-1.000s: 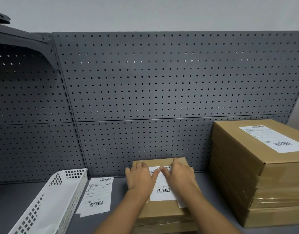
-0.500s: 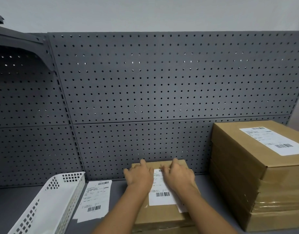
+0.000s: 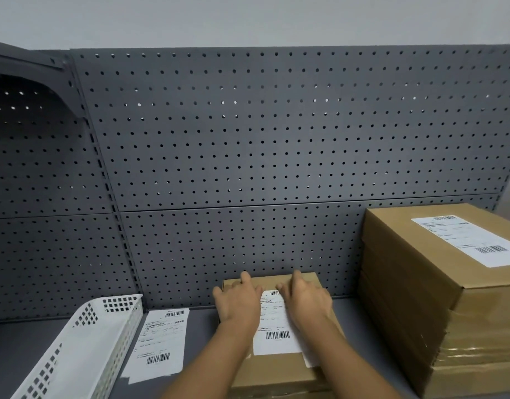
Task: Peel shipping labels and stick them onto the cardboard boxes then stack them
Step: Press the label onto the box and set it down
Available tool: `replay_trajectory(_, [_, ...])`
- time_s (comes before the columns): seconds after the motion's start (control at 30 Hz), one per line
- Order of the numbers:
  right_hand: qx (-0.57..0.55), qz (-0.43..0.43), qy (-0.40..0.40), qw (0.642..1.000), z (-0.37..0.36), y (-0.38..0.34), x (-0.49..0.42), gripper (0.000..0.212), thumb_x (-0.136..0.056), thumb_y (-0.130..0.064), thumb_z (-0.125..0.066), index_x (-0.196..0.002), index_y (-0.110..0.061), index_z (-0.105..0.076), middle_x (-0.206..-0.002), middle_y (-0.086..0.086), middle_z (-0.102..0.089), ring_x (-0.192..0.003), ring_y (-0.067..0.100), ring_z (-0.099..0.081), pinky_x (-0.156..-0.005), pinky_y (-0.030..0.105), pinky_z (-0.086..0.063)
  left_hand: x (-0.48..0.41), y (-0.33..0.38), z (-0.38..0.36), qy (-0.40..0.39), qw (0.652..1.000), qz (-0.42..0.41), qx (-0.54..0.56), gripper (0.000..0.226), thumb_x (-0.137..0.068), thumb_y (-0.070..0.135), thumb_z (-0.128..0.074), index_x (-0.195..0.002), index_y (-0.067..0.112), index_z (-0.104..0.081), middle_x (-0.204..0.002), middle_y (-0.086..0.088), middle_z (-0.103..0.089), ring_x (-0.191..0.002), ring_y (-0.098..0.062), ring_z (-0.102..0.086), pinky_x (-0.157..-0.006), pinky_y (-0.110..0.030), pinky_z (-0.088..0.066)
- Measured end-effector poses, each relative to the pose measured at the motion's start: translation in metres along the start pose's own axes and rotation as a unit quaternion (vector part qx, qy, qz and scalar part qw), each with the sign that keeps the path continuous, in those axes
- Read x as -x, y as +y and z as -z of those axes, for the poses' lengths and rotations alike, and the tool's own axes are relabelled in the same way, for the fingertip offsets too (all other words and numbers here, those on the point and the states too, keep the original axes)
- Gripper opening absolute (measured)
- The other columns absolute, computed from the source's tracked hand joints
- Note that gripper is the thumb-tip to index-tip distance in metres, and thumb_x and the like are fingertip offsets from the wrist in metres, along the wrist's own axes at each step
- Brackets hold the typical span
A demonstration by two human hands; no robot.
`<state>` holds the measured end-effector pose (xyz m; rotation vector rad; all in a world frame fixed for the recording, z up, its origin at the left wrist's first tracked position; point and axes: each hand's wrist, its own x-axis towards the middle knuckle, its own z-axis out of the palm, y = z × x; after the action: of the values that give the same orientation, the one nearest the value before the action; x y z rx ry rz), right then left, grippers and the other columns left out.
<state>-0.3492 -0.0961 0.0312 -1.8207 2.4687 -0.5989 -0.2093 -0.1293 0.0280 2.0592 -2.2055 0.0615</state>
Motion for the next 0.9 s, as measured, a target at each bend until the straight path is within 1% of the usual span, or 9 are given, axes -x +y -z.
replay_trajectory(0.17, [-0.023, 0.000, -0.001, 1.000, 0.007, 0.008, 0.003, 0.009, -0.103, -0.023, -0.043, -0.094, -0.026, -0.044, -0.083, -0.006, -0.058, -0.078, 0.024, -0.058, -0.072, 0.034, -0.042, 0.004, -0.006, 0.006, -0.007, 1.000, -0.008, 0.022, 0.036, -0.110, 0.045, -0.027, -0.129, 0.020, -0.044, -0.120, -0.001, -0.070, -0.114, -0.023, -0.062, -0.097, -0.043, -0.037])
replay_trajectory(0.27, [-0.077, 0.000, -0.022, 0.997, 0.014, 0.016, 0.001, 0.013, -0.101, -0.027, -0.046, -0.100, -0.026, -0.059, -0.093, -0.003, -0.067, -0.085, 0.024, -0.064, -0.071, 0.033, -0.048, 0.007, -0.019, 0.014, 0.001, 0.998, -0.032, 0.058, 0.030, -0.109, 0.035, -0.029, -0.125, 0.020, -0.049, -0.118, 0.000, -0.069, -0.110, -0.022, -0.061, -0.096, -0.041, -0.038])
replay_trajectory(0.4, [-0.238, 0.020, -0.040, 0.970, 0.033, 0.047, 0.007, 0.021, -0.098, -0.031, -0.060, -0.115, -0.023, -0.068, -0.089, -0.003, -0.069, -0.083, 0.016, -0.066, -0.068, 0.031, -0.048, 0.026, -0.049, 0.016, 0.000, 0.982, -0.075, 0.173, 0.030, -0.104, 0.045, -0.041, -0.122, 0.027, -0.057, -0.125, 0.008, -0.060, -0.117, -0.020, -0.053, -0.096, -0.038, -0.038])
replay_trajectory(0.5, [-0.248, 0.047, -0.023, 0.967, 0.031, 0.080, 0.026, 0.037, -0.093, -0.031, -0.069, -0.129, -0.023, -0.063, -0.111, -0.007, -0.058, -0.108, 0.016, -0.059, -0.093, 0.033, -0.051, 0.049, -0.069, 0.008, -0.008, 0.951, -0.066, 0.302, 0.041, -0.098, 0.042, -0.054, -0.137, 0.028, -0.053, -0.128, 0.012, -0.047, -0.126, -0.013, -0.040, -0.103, -0.031, -0.041])
replay_trajectory(0.57, [-0.269, 0.017, -0.060, 0.961, 0.027, 0.097, 0.041, 0.052, -0.092, -0.035, -0.071, -0.140, -0.026, -0.054, -0.130, -0.006, -0.050, -0.128, 0.019, -0.048, -0.108, 0.038, -0.044, 0.064, -0.073, 0.006, 0.005, 0.927, -0.049, 0.372, 0.056, -0.096, 0.038, -0.060, -0.149, 0.026, -0.046, -0.136, 0.012, -0.042, -0.129, -0.010, -0.038, -0.107, -0.028, -0.037])
replay_trajectory(0.7, [-0.445, -0.106, -0.176, 0.872, 0.029, 0.106, 0.065, 0.083, -0.088, -0.043, -0.077, -0.156, -0.028, -0.032, -0.156, 0.003, -0.039, -0.134, 0.025, -0.049, -0.105, 0.040, -0.047, 0.087, -0.069, 0.010, -0.030, 0.896, -0.013, 0.443, 0.075, -0.095, 0.029, -0.063, -0.161, 0.027, -0.027, -0.158, 0.006, -0.024, -0.147, -0.016, -0.027, -0.120, -0.033, -0.027])
replay_trajectory(0.77, [-0.485, -0.131, -0.188, 0.844, 0.031, 0.104, 0.075, 0.085, -0.089, -0.044, -0.075, -0.159, -0.027, -0.029, -0.159, 0.004, -0.039, -0.127, 0.022, -0.052, -0.100, 0.037, -0.048, 0.094, -0.071, 0.009, -0.067, 0.878, 0.012, 0.473, 0.077, -0.095, 0.027, -0.064, -0.160, 0.031, -0.023, -0.154, 0.003, -0.030, -0.141, -0.017, -0.037, -0.116, -0.035, -0.033])
replay_trajectory(0.83, [-0.501, -0.141, -0.181, 0.834, 0.030, 0.104, 0.081, 0.084, -0.088, -0.045, -0.076, -0.157, -0.024, -0.034, -0.155, 0.004, -0.045, -0.126, 0.020, -0.054, -0.103, 0.037, -0.046, 0.100, -0.074, 0.006, -0.117, 0.830, 0.056, 0.543, 0.076, -0.095, 0.027, -0.066, -0.158, 0.035, -0.024, -0.141, 0.008, -0.050, -0.125, -0.014, -0.054, -0.104, -0.034, -0.046])
replay_trajectory(0.9, [-0.517, -0.156, -0.176, 0.823, 0.027, 0.104, 0.085, 0.085, -0.078, -0.052, -0.080, -0.150, -0.022, -0.046, -0.142, 0.002, -0.059, -0.122, 0.020, -0.060, -0.104, 0.039, -0.048, 0.103, -0.078, 0.003, -0.151, 0.782, 0.093, 0.597, 0.062, -0.095, 0.029, -0.068, -0.146, 0.038, -0.033, -0.122, 0.013, -0.064, -0.110, -0.013, -0.067, -0.090, -0.032, -0.054])
